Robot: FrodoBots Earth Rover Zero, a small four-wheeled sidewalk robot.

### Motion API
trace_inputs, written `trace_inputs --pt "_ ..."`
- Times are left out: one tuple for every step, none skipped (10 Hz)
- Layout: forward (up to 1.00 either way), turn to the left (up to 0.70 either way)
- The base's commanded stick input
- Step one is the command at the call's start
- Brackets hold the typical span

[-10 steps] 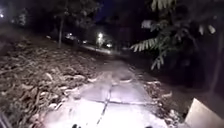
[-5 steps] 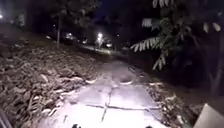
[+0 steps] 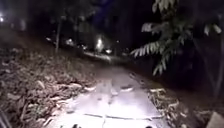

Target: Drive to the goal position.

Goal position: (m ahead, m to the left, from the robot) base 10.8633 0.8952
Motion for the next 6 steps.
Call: trace_inputs --pt "0.30 0.00" --pt "0.30 0.00" --pt "0.30 0.00" --pt "0.30 0.00" --pt "0.30 0.00" --pt "0.30 0.00"
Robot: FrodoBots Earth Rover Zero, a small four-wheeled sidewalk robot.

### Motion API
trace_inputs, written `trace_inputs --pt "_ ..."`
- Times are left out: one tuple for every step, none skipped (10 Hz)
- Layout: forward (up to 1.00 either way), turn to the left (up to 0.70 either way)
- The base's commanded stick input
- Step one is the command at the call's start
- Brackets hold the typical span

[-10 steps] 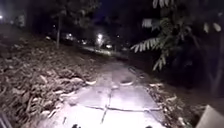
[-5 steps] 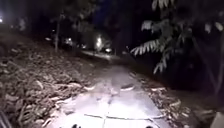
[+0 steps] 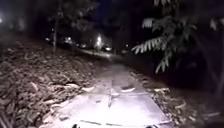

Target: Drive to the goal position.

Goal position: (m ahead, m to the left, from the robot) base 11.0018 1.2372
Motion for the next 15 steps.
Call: trace_inputs --pt "0.30 0.00" --pt "0.30 0.00" --pt "0.30 0.00" --pt "0.30 0.00" --pt "0.30 0.00" --pt "0.30 0.00" --pt "0.30 0.00" --pt "0.30 0.00" --pt "0.30 0.00" --pt "0.30 0.00" --pt "0.30 0.00" --pt "0.30 0.00" --pt "0.30 0.00" --pt "0.30 0.00" --pt "0.30 0.00"
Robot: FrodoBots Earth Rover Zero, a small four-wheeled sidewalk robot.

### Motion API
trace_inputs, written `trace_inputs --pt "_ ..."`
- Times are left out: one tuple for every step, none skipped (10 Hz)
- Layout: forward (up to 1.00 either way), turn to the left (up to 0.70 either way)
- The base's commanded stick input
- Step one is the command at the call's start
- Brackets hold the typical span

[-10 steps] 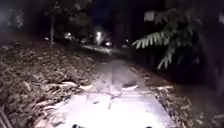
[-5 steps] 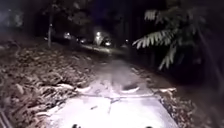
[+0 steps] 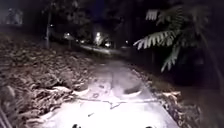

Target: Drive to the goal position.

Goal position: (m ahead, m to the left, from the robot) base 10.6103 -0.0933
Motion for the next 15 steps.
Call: trace_inputs --pt "0.30 0.00" --pt "0.30 0.00" --pt "0.30 0.00" --pt "0.30 0.00" --pt "0.30 0.00" --pt "0.30 0.00" --pt "0.30 0.00" --pt "0.30 0.00" --pt "0.30 0.00" --pt "0.30 0.00" --pt "0.30 0.00" --pt "0.30 0.00" --pt "0.30 0.00" --pt "0.30 0.00" --pt "0.30 0.00"
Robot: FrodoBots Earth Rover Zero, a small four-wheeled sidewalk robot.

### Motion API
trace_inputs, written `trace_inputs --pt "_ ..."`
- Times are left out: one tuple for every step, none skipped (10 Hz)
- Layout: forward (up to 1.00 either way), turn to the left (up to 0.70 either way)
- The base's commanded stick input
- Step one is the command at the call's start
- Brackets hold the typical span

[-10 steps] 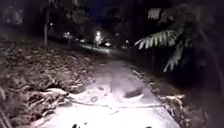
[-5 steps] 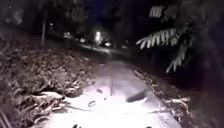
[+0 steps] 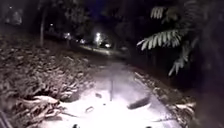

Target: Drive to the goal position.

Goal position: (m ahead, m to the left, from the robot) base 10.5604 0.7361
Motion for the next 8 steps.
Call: trace_inputs --pt "0.30 0.00" --pt "0.30 0.00" --pt "0.30 0.00" --pt "0.30 0.00" --pt "0.30 0.00" --pt "0.30 0.00" --pt "0.30 0.00" --pt "0.30 0.00"
